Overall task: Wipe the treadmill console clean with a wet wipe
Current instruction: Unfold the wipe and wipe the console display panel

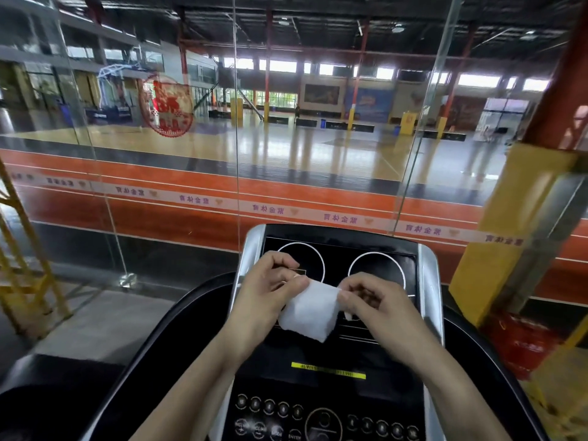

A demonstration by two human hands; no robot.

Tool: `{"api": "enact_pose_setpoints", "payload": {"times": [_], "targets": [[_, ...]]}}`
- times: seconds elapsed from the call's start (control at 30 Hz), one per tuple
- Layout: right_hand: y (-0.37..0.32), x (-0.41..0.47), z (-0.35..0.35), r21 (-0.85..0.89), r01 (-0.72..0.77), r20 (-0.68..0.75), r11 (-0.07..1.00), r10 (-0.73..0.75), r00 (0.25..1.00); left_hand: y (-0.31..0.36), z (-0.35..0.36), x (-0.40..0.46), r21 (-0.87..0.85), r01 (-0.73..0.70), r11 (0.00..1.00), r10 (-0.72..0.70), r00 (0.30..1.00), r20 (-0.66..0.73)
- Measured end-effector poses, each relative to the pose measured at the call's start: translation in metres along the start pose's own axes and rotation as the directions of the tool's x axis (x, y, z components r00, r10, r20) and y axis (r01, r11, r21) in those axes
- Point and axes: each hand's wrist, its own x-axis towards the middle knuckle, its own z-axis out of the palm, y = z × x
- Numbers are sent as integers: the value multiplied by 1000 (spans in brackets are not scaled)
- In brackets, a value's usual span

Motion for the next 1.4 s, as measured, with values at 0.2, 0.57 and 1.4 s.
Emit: {"api": "enact_pose_setpoints", "payload": {"times": [0.2,0.57,1.4], "targets": [[-3,5,25,66,-56,16,996,55,998,-7,-16,8,10,-29,1000,28,998,60],[10,9,66,467,-144,-142,873,235,962,-41,-26,18,74,-98,992,94,994,52],[12,45,113,517,-211,-120,830,314,942,-67,-54,39,0,-104,995,104,994,-18]]}}
